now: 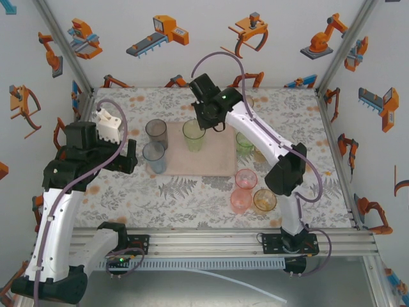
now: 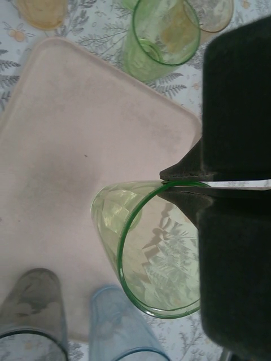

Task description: Place the glasses into the tray

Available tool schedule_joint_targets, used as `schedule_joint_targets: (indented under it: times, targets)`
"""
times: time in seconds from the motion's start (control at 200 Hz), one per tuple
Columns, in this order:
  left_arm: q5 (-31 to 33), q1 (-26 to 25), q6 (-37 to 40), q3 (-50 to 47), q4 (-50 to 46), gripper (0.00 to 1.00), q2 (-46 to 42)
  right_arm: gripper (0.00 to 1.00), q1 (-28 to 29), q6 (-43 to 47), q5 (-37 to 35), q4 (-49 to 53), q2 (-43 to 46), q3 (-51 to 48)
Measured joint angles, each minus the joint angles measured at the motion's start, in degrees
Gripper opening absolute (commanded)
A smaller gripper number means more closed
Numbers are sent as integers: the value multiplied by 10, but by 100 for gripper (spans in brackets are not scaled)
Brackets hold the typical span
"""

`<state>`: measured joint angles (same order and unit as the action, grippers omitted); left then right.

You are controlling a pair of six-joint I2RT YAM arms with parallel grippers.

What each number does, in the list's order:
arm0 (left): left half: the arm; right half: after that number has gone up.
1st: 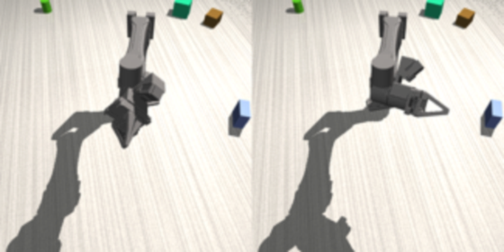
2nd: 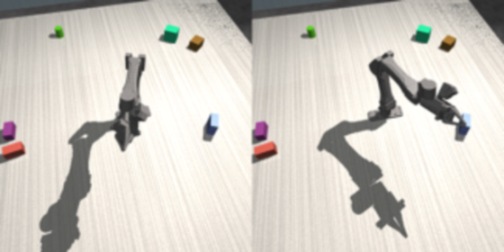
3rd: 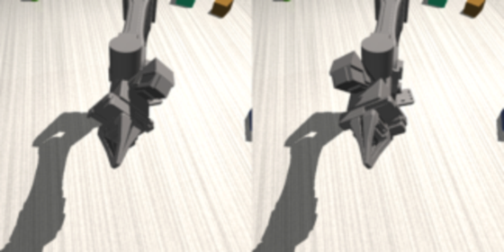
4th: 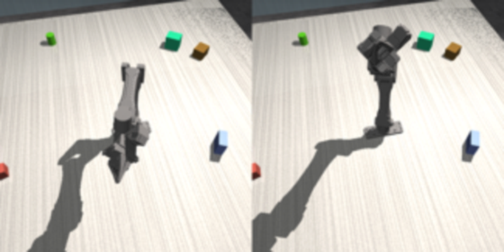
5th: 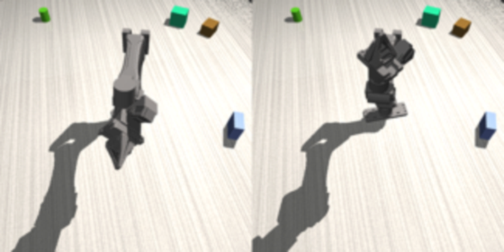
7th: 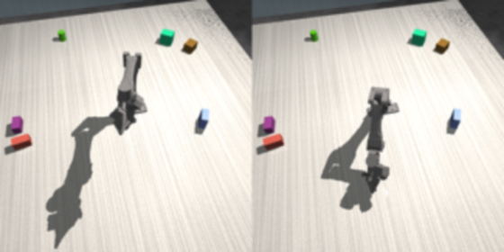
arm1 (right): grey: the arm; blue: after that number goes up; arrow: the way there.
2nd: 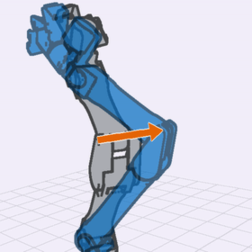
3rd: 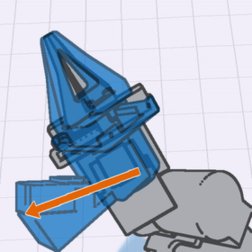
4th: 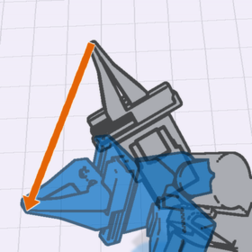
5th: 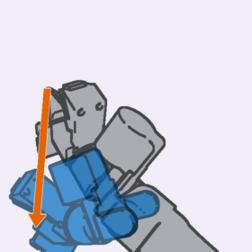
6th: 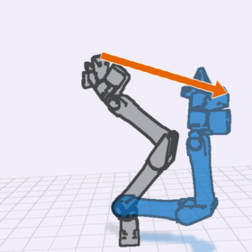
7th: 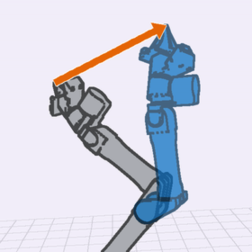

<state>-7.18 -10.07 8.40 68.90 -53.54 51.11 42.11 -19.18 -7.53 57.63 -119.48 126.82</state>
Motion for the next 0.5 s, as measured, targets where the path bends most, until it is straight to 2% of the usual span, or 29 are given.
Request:
schedule_joint_targets:
  times: [0.501]
  targets:
    - [-20,1,-3,17,-7,89,14,0,-20,28,16,-81,-133,120]
